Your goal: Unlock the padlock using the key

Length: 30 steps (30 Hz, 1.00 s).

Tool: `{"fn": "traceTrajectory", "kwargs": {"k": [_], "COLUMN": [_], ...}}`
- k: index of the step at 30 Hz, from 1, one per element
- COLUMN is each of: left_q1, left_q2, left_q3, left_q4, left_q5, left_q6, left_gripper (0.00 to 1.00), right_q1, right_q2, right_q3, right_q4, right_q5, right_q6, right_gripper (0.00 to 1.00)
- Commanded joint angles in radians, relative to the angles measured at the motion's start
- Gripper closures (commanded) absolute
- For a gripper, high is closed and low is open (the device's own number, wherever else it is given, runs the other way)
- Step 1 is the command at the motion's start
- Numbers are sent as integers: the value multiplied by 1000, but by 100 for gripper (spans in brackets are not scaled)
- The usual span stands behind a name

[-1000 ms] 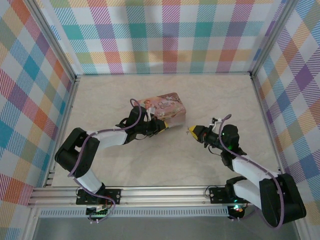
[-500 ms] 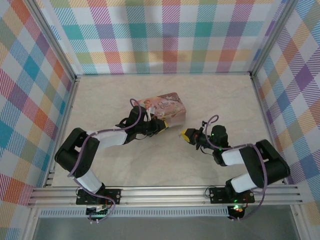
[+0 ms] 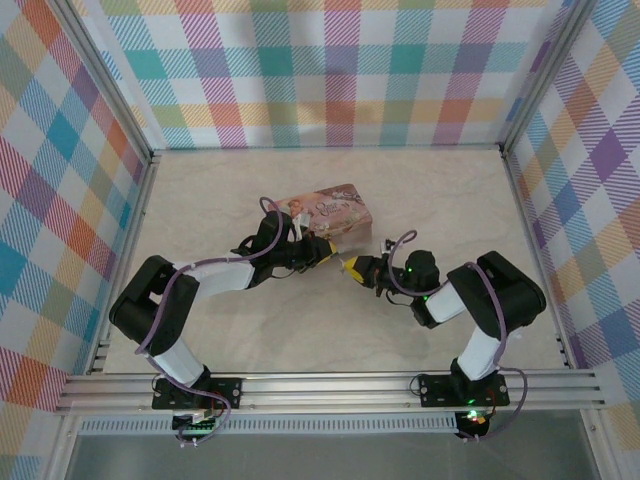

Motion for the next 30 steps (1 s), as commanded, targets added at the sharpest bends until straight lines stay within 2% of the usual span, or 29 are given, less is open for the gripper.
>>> {"fn": "traceTrajectory", "kwargs": {"k": [1,30], "left_q1": [6,6], "left_q2": [-32,-37], "left_q3": [26,-1], "left_q4": [72,109], "left_q5": [51,54], "left_q6": [-20,-45], "left_gripper": [95,95], "right_q1": [9,30], "right_q2": [19,48], "right_q3": [25,64], "right_q4": [65,65], "right_q5": [2,15], "right_q6": [-22,-31], "right_gripper": [100,100]}}
